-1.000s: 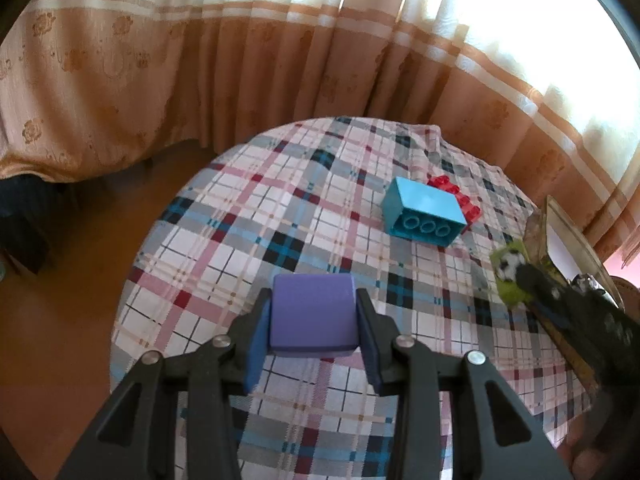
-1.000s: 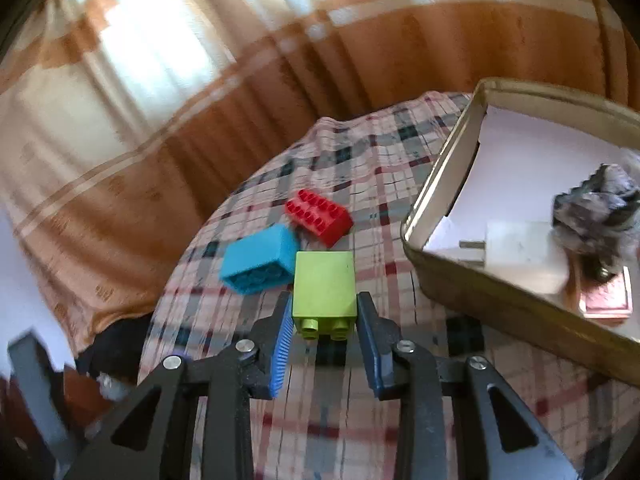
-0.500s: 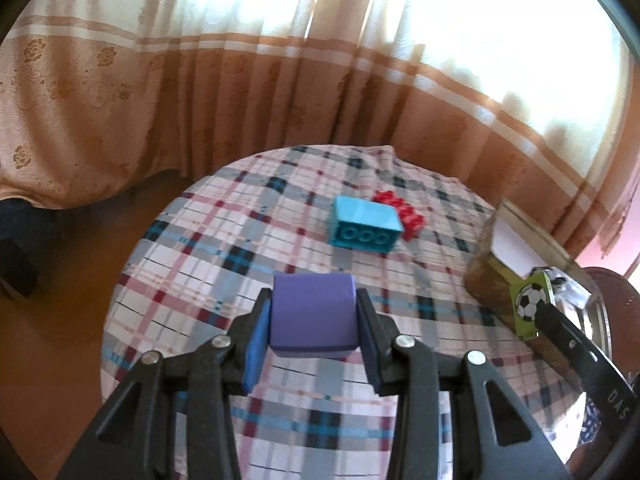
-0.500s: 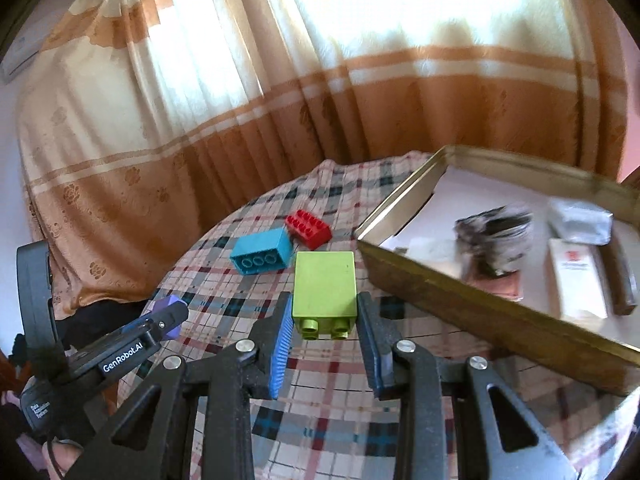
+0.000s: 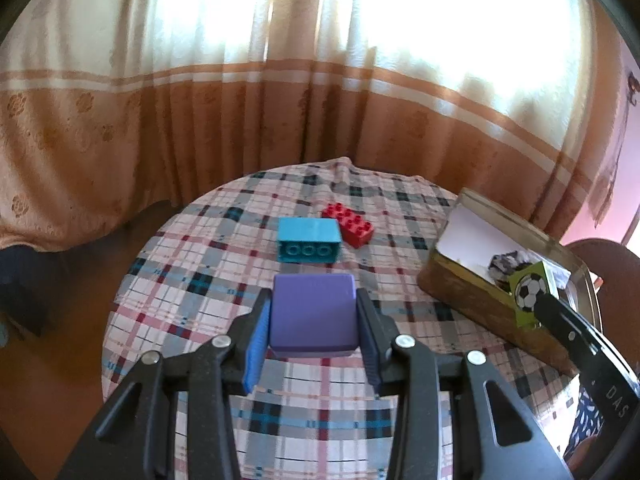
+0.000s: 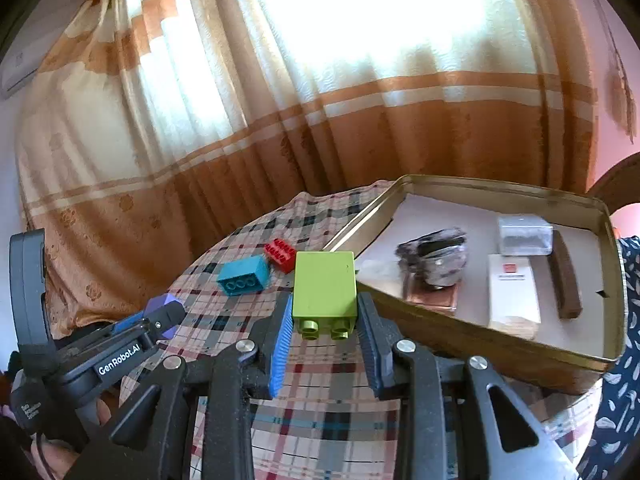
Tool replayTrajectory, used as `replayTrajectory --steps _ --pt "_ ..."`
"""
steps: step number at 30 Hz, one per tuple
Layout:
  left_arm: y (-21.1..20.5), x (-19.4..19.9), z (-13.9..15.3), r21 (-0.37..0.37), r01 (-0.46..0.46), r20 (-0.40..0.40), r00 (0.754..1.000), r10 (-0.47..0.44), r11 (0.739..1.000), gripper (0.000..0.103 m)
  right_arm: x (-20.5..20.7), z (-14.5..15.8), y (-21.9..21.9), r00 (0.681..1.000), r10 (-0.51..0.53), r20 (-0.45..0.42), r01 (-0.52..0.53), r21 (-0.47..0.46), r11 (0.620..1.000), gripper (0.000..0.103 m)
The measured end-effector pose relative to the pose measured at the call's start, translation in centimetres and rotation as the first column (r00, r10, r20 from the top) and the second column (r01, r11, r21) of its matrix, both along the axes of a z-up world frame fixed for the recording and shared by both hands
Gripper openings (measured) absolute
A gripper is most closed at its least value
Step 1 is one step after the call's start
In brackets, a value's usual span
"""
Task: Organize rigid objects
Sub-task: 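Carry the purple and green blocks toward the gold tray with both tools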
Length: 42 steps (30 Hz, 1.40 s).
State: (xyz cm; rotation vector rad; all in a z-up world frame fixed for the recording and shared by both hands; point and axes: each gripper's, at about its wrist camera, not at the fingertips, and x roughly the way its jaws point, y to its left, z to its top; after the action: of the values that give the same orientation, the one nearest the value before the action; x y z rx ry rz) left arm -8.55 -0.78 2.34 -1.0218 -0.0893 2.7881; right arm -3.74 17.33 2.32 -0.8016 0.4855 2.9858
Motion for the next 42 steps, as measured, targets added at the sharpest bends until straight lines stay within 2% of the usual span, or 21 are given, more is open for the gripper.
replayTrajectory --steps 6,21,42 --pt "2.0 0.7 0.6 -0.052 0.015 -0.020 1.000 -0.016 0.999 0.039 1.1 0.2 1.8 0.999 -0.041 -0.010 0.041 -0.008 0.999 0.034" --pt "5.5 1.8 1.0 -0.103 0.061 -0.020 0.998 -0.063 0.993 0.039 3.1 0.5 5.3 0.992 -0.119 -0.031 0.118 -0.032 0.993 0.034" --pt "9.7 2.0 2.1 -0.114 0.129 -0.037 0.990 -0.134 0.985 0.039 5.2 1.0 9.8 0.973 -0.225 -0.056 0.222 -0.049 0.974 0.034"
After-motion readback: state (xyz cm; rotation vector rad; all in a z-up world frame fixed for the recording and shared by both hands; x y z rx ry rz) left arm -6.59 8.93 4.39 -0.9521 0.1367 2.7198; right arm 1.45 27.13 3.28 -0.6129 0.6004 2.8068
